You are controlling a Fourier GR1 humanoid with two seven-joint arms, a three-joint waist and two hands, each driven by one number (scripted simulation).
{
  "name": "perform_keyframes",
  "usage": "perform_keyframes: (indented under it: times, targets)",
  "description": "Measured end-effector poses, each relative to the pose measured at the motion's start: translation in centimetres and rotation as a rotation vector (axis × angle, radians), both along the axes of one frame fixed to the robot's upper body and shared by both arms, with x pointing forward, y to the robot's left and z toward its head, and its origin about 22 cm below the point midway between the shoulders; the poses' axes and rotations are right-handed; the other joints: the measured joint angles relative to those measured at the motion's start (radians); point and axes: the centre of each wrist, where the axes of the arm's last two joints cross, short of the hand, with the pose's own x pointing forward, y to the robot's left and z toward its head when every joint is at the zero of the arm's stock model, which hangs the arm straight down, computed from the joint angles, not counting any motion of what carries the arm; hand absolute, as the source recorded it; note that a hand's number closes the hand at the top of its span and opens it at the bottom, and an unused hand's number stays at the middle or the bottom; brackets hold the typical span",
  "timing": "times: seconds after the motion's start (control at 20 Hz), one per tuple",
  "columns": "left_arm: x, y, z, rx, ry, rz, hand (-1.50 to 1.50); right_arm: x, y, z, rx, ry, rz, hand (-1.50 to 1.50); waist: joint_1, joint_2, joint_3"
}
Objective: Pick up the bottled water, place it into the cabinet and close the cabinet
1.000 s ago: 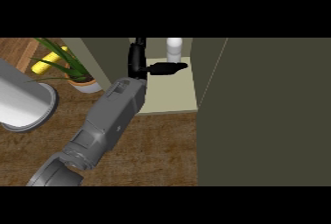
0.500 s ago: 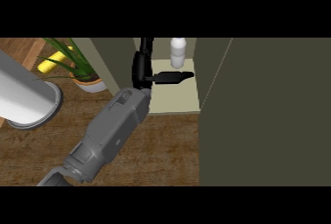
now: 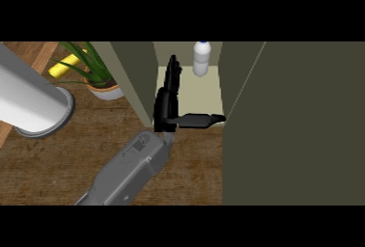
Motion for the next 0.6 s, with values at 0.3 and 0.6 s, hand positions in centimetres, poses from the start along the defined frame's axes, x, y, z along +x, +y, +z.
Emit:
perform_keyframes:
  times: [0.3,0.6]
  targets:
    - [-5.8,-0.1,-1.5,-0.061,0.002,-0.027,-1.5,-0.2,0.4,-0.4,0.033,0.0,-0.004,-1.5,0.012,-0.001,0.0]
    - [-10.5,1.1,-1.7,-0.094,0.017,-0.1,1.5,-0.1,0.1,-0.1,-0.002,0.0,0.035,1.5,0.01,0.001,0.0]
